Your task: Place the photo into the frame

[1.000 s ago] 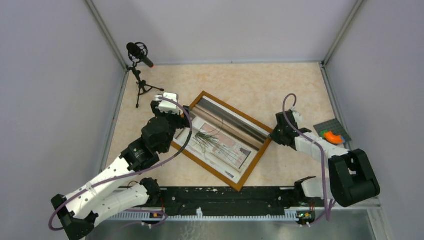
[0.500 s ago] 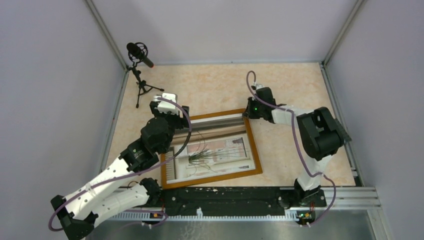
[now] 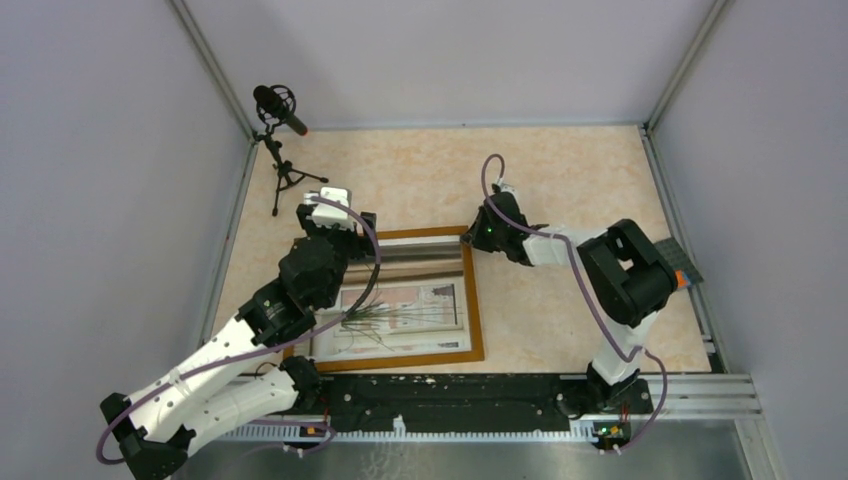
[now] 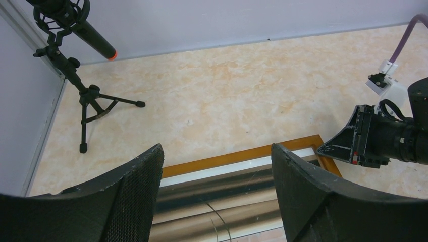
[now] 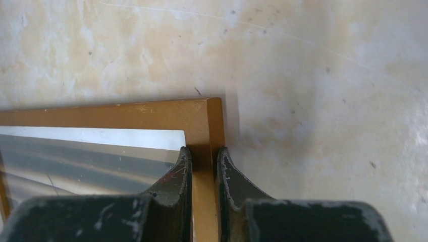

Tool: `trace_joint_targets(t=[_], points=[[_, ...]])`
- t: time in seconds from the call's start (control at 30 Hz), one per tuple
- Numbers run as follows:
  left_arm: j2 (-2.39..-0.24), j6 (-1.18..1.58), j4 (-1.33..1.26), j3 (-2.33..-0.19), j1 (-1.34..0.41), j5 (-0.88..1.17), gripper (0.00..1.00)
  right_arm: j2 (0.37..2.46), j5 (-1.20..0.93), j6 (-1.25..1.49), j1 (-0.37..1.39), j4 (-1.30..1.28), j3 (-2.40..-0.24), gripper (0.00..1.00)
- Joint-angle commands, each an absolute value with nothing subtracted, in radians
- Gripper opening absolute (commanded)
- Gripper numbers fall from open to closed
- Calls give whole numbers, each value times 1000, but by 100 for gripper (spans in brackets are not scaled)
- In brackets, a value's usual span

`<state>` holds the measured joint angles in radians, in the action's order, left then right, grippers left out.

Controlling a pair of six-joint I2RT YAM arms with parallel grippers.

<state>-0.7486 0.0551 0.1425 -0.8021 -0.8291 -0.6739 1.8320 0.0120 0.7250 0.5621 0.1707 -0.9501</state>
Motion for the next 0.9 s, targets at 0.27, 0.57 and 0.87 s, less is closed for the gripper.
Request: trace_joint_targets(t=[0.27, 0.57, 0.87], points=[[-739, 86, 116, -810, -825, -690, 83, 1616, 95, 795, 606, 49, -944, 63], [-751, 193, 289, -1168, -826, -463, 99, 1085, 220, 309, 604, -537, -1257, 99], [-870, 66, 302, -1564, -825, -91, 99, 753, 301, 163, 604, -756, -1606, 99]])
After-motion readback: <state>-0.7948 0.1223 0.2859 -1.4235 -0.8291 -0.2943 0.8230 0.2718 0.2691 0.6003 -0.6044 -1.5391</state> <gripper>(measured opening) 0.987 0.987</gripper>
